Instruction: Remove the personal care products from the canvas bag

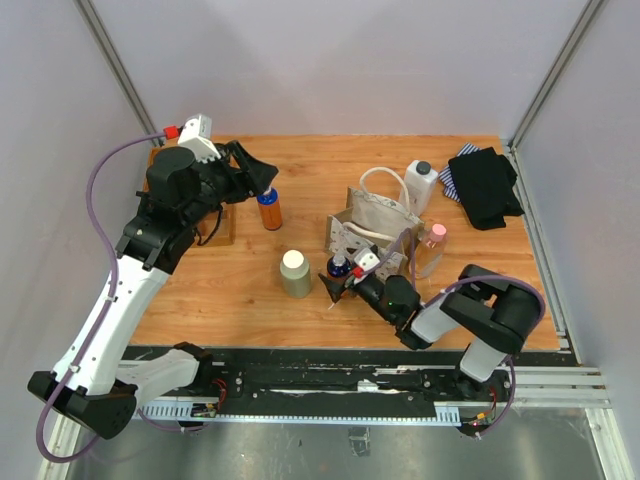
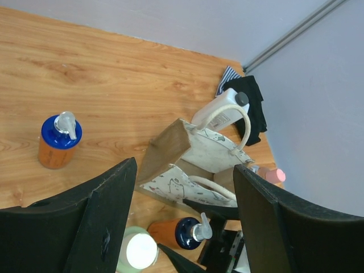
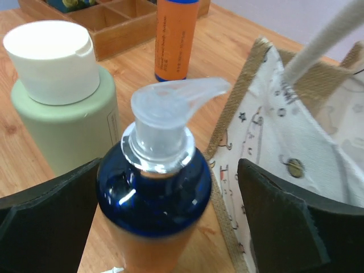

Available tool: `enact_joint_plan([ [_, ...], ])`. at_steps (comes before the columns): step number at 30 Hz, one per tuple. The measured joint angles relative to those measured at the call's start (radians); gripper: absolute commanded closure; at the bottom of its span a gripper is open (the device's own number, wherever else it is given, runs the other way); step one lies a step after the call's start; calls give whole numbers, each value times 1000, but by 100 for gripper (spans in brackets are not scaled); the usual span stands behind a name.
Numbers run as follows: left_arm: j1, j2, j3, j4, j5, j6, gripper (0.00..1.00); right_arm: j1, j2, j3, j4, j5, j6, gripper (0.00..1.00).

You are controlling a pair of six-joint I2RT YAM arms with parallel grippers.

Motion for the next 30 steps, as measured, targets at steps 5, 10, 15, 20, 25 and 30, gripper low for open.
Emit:
enact_joint_plan([
  [5,0,0,-2,-1,-4,9,28,18,-211,-86,-21,34,-32,2],
  [10,0,-6,-27,-4,-59,51,26,106,-638,46,-510,46,-50,2],
  [15,0,-19,-88,-13,-119,82,26,114,-767,486,-1156,72,45,2],
  [20,0,4,-90,-28,-144,99,26,114,-756,787,-1599,247,111,2],
  [25,0,44,-79,-33,-146,107,13,56,-647,1050,-1859,436,98,2],
  [30,0,40,-75,-35,-152,122,9,-261,-520,1198,-2003,394,132,2],
])
